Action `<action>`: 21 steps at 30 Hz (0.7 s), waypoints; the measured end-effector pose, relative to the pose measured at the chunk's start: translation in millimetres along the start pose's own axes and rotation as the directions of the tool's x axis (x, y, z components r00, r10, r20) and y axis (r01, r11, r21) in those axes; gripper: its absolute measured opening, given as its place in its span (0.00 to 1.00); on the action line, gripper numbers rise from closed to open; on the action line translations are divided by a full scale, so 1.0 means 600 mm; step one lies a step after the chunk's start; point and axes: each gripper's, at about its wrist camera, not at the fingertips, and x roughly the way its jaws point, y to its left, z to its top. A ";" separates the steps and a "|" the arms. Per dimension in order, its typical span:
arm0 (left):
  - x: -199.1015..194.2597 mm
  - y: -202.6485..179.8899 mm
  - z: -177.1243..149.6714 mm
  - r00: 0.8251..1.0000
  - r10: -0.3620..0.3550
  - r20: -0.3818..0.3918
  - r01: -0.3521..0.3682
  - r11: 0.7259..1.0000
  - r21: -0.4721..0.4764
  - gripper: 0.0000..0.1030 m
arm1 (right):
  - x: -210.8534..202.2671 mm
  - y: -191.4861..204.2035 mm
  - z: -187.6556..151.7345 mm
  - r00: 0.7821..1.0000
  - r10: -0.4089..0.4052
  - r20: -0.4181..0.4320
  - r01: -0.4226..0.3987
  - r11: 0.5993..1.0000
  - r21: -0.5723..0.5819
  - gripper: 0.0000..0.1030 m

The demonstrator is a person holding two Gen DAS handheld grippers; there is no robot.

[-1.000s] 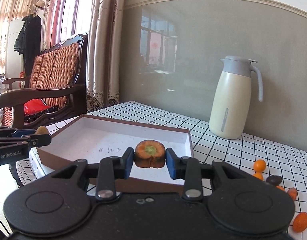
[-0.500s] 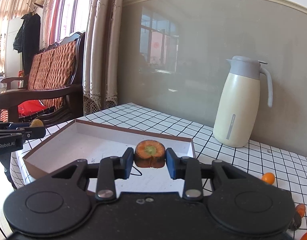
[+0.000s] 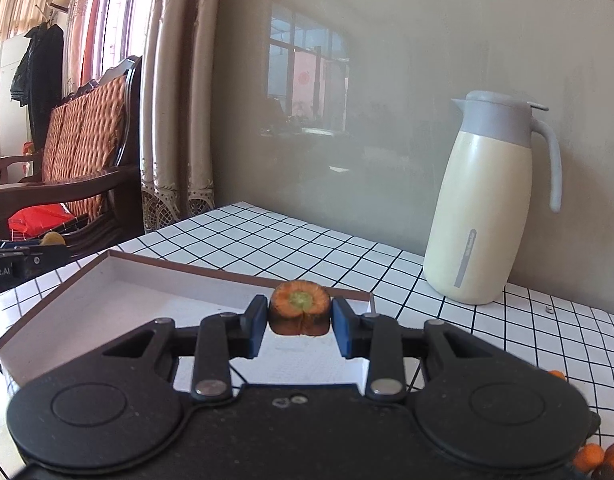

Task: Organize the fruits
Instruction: 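Carry the longan and orange slice with both tools over the white tray, then open both tools to drop the longan and slice into the tray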

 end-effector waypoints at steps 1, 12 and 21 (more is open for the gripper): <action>0.007 0.002 0.002 1.000 0.005 -0.004 -0.005 1.000 -0.001 0.24 | 0.008 -0.002 0.001 1.000 0.000 -0.005 0.000 1.000 0.003 0.25; 0.078 0.015 0.009 0.996 0.032 -0.080 -0.032 0.999 -0.002 0.24 | 0.084 -0.027 0.018 0.997 0.015 -0.072 -0.014 1.000 0.016 0.25; 0.113 -0.011 0.010 0.993 0.061 -0.102 -0.061 0.998 0.005 0.35 | 0.124 -0.042 0.027 0.994 0.010 -0.111 -0.007 1.000 0.028 0.76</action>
